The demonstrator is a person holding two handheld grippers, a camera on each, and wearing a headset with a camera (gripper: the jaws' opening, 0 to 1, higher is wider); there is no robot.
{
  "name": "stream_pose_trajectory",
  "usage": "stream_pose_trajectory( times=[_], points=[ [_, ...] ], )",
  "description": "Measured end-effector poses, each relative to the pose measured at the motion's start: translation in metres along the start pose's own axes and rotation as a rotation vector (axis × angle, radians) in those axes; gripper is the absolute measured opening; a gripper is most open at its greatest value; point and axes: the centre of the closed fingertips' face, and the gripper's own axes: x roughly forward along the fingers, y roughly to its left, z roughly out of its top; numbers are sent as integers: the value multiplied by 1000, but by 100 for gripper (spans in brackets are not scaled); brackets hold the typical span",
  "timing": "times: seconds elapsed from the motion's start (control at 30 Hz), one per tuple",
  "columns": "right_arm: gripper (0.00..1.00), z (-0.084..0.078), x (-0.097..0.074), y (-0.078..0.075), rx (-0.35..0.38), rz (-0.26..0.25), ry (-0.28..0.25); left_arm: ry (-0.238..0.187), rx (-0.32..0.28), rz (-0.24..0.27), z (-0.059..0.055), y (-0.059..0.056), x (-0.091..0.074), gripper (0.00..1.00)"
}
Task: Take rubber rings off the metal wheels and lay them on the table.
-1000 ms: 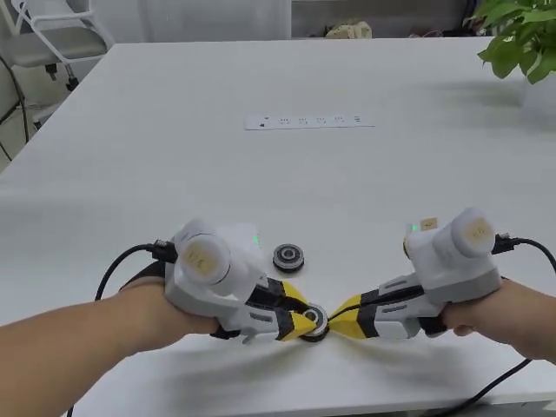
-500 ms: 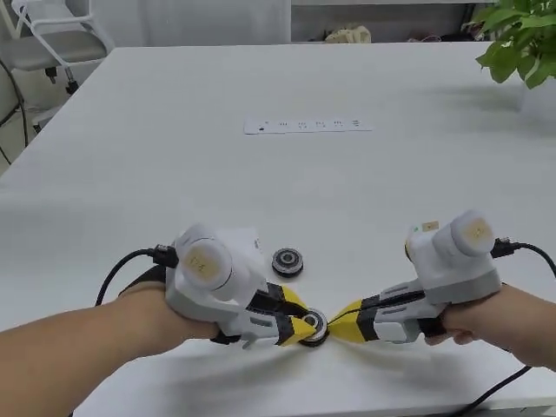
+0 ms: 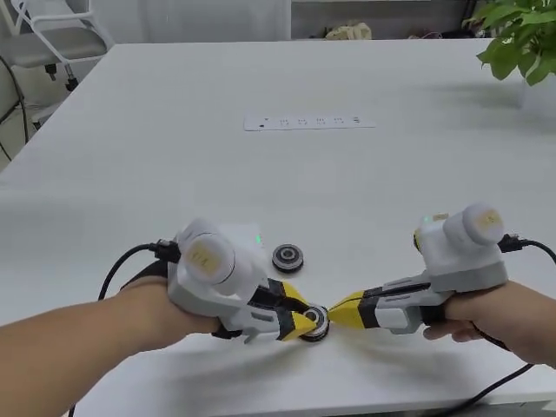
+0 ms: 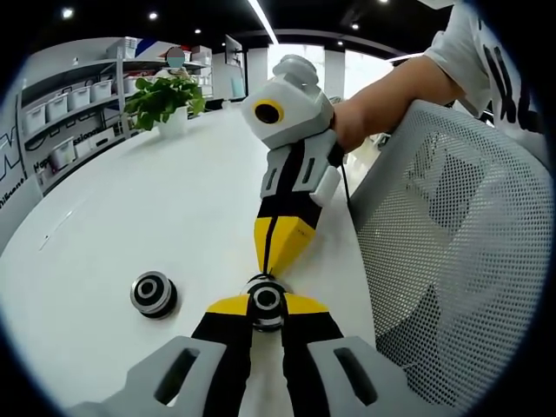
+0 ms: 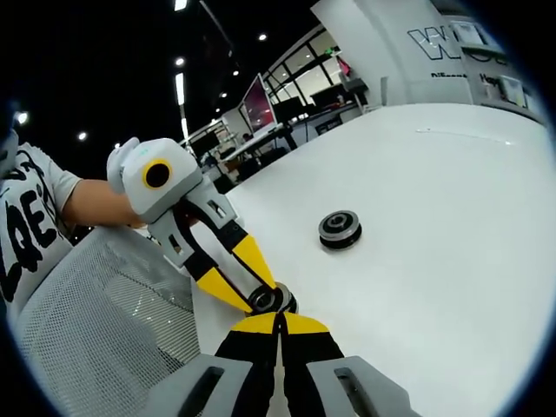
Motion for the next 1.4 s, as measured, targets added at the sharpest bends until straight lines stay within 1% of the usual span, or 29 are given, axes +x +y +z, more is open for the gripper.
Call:
stream_pose_trajectory(
  times=[0.27,0.63,0.8,0.93,1.07,1.27,1.4],
  points=[
    [0,2,1,7,8,2,-3,10,-2,2,0,1,0,7],
    [0,5,3,10,1,9,3,20,3,7,0,2,0,7],
    [0,6,4,9,-4,12,-1,30,2,13,0,1,1,7],
    [0,6,5,8,-22,12,8,35,-2,16,0,1,1,7],
    [0,6,4,5,-22,13,8,41,1,20,0,1,1,7],
    [0,5,4,4,-30,14,8,39,-5,25,0,0,1,7],
    [0,4,5,5,-44,21,15,37,-23,27,0,0,1,8]
  ],
)
